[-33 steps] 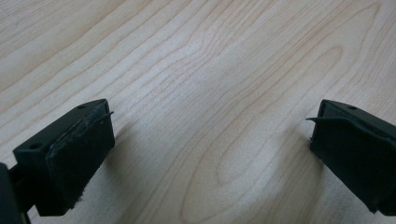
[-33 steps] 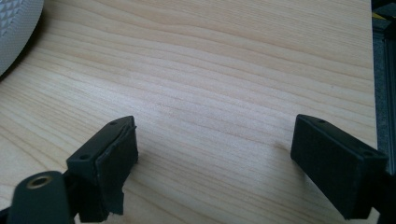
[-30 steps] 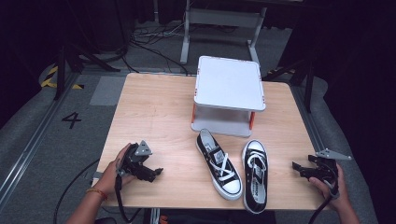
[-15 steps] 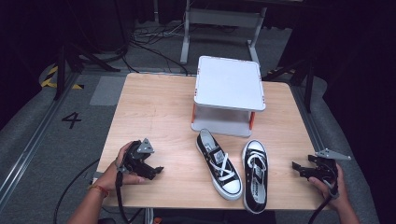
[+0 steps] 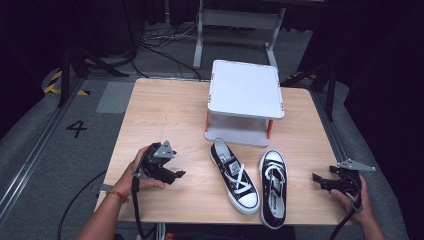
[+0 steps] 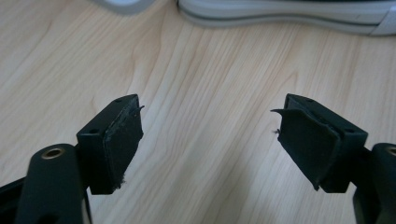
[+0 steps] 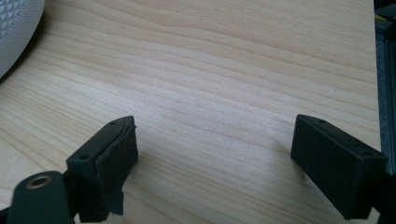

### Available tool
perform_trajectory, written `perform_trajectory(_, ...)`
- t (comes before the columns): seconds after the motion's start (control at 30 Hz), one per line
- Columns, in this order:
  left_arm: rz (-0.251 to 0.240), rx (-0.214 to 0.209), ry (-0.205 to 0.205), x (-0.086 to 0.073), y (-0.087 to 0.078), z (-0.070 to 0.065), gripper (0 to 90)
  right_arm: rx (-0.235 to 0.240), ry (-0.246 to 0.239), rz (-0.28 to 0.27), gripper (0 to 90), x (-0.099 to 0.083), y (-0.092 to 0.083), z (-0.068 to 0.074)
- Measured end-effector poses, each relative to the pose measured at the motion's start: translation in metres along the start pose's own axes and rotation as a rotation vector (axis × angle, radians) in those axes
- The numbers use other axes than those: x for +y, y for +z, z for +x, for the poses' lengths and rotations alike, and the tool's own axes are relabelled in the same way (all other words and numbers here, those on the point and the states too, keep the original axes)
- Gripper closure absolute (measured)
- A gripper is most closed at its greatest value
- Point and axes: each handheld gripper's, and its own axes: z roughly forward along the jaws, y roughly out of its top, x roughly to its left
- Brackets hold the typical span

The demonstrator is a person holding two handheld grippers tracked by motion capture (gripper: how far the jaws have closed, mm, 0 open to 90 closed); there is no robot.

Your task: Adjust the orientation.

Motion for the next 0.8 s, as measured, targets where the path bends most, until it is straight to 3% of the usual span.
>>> perform_trajectory(0.07, -0.015, -0.007, 0.018, 0.009, 0.002, -0.002, 22.7, 0.000, 0.001, 0.000, 15.0, 0.000, 0.000, 0.000)
perform_trajectory(0.1, -0.015, -0.020, 0.052, 0.020, 0.006, -0.004, 22.7, 0.000, 0.001, 0.000, 15.0, 0.000, 0.000, 0.000)
perform_trajectory(0.13, -0.015, -0.020, 0.052, 0.020, 0.006, -0.004, 22.7, 0.000, 0.001, 0.000, 15.0, 0.000, 0.000, 0.000)
perform_trajectory(0.17, -0.027, -0.034, 0.080, 0.033, 0.009, -0.007, 22.7, 0.000, 0.000, 0.000, 15.0, 0.000, 0.000, 0.000)
perform_trajectory(0.2, -0.027, -0.034, 0.080, 0.033, 0.009, -0.007, 22.6, 0.000, 0.000, 0.000, 15.0, 0.000, 0.000, 0.000)
perform_trajectory(0.27, -0.044, -0.067, 0.122, 0.052, 0.015, -0.010, 22.5, 0.000, 0.001, 0.000, 15.0, 0.000, 0.000, 0.000)
perform_trajectory(0.43, -0.048, -0.117, 0.189, 0.081, 0.031, -0.018, 21.7, 0.000, 0.000, 0.000, 15.0, 0.000, 0.000, 0.000)
perform_trajectory(0.6, -0.037, -0.161, 0.227, 0.095, 0.045, -0.024, 21.5, 0.000, 0.000, -0.001, 15.1, 0.000, 0.000, 0.000)
perform_trajectory(0.63, -0.013, -0.180, 0.237, 0.098, 0.053, -0.027, 21.6, 0.000, 0.000, -0.001, 15.1, 0.000, 0.000, 0.000)
perform_trajectory(0.67, -0.013, -0.180, 0.237, 0.098, 0.053, -0.027, 21.9, 0.000, 0.000, -0.001, 15.1, 0.000, 0.000, 0.000)
perform_trajectory(0.7, 0.013, -0.179, 0.266, 0.102, 0.060, -0.030, 22.1, 0.000, 0.000, -0.001, 15.1, 0.000, 0.000, 0.000)
perform_trajectory(0.8, 0.035, -0.192, 0.278, 0.105, 0.068, -0.029, 21.7, -0.001, 0.000, -0.001, 15.2, 0.000, 0.000, 0.000)
